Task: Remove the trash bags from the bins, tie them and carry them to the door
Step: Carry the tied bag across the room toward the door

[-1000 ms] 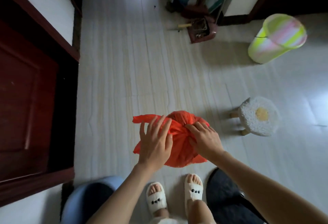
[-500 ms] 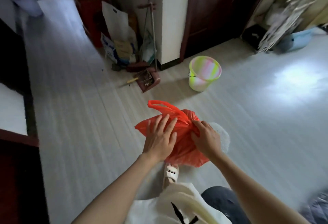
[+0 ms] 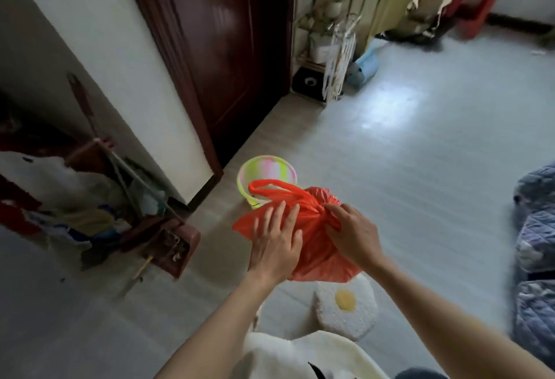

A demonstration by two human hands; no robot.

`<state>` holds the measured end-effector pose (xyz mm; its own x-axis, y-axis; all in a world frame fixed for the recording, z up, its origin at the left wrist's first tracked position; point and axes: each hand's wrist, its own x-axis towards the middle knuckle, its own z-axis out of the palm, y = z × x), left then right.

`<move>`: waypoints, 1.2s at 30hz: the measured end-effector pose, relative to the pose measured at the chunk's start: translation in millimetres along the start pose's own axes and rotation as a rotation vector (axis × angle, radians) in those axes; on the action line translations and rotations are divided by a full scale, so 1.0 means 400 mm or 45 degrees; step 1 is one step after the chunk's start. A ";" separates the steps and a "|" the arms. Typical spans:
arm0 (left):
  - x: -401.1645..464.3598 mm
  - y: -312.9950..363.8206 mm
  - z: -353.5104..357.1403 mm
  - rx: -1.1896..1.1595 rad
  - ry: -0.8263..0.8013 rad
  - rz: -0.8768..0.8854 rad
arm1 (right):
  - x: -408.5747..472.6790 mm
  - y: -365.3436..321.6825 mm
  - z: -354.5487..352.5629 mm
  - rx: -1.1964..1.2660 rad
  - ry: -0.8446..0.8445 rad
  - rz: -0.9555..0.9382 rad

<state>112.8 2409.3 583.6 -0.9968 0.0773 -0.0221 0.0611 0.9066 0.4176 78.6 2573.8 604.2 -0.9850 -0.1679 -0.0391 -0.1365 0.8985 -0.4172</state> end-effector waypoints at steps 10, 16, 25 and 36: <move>0.550 0.075 -0.043 -0.125 -0.226 0.522 | 0.327 0.100 -0.155 0.042 0.252 0.540; 0.866 0.253 0.081 -0.112 -0.228 0.733 | 0.522 0.337 -0.233 0.072 0.379 0.755; 1.386 0.652 0.237 0.136 -0.291 0.881 | 0.895 0.830 -0.444 0.201 0.448 0.855; 2.001 1.184 0.443 0.149 -0.371 1.063 | 1.314 1.420 -0.767 0.228 0.546 0.966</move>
<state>-646.6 2973.8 602.8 -0.5729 0.8195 0.0113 0.7824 0.5427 0.3056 -548.9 3120.2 625.1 -0.7630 0.6455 -0.0341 0.5518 0.6229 -0.5546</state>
